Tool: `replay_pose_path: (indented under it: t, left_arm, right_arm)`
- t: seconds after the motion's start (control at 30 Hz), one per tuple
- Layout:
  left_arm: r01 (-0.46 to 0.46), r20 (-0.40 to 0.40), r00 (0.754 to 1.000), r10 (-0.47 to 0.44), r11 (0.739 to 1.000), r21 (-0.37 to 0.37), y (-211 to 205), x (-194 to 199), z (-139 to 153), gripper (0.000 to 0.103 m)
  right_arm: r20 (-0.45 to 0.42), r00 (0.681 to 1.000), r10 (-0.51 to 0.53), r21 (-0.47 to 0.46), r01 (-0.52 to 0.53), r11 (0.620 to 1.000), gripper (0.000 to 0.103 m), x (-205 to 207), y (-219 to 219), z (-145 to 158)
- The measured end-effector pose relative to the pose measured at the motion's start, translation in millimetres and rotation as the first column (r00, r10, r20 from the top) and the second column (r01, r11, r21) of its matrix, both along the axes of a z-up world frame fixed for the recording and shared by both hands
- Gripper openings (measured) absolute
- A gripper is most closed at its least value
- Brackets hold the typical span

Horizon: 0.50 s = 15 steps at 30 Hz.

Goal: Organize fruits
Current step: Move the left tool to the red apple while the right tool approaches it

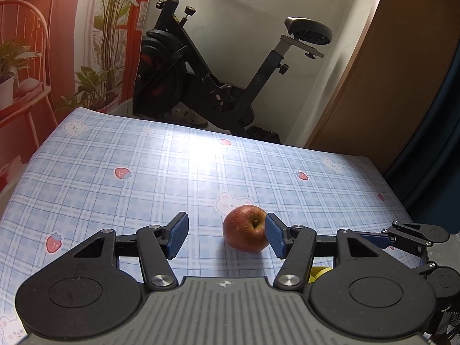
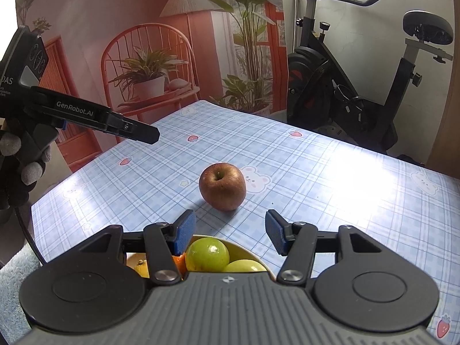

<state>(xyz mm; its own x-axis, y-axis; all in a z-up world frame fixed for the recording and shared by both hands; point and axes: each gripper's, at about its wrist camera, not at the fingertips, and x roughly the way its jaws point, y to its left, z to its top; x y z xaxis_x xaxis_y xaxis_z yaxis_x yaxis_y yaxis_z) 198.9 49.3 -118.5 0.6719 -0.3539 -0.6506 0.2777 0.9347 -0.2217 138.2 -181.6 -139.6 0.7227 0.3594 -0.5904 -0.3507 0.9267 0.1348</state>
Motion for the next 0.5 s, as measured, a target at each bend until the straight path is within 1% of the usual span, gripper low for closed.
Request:
replay_pose_path:
  t: [0.17,0.23,0.4,0.5]
  left_arm:
    - [0.017,0.022,1.000,-0.018,0.999,0.044,-2,3,-6,0.061]
    - [0.022,0.033,0.999,-0.023,0.999,0.050,-3,6,-7,0.061]
    - [0.018,0.017,1.000,-0.018,1.000,0.017,-4,17,-9,0.061]
    - [0.026,0.019,0.999,-0.026,0.999,0.022,-6,22,-11,0.061]
  right_arm:
    - [0.010,1.000,0.012,-0.020,-0.011,1.000,0.058,14,3,-2]
    - [0.007,1.000,0.018,-0.029,-0.018,0.999,0.058,21,3,-3]
    - [-0.004,0.999,0.052,-0.060,-0.052,0.997,0.058,36,8,-7]
    - [-0.012,0.998,0.069,-0.068,-0.070,0.995,0.058,45,12,-10]
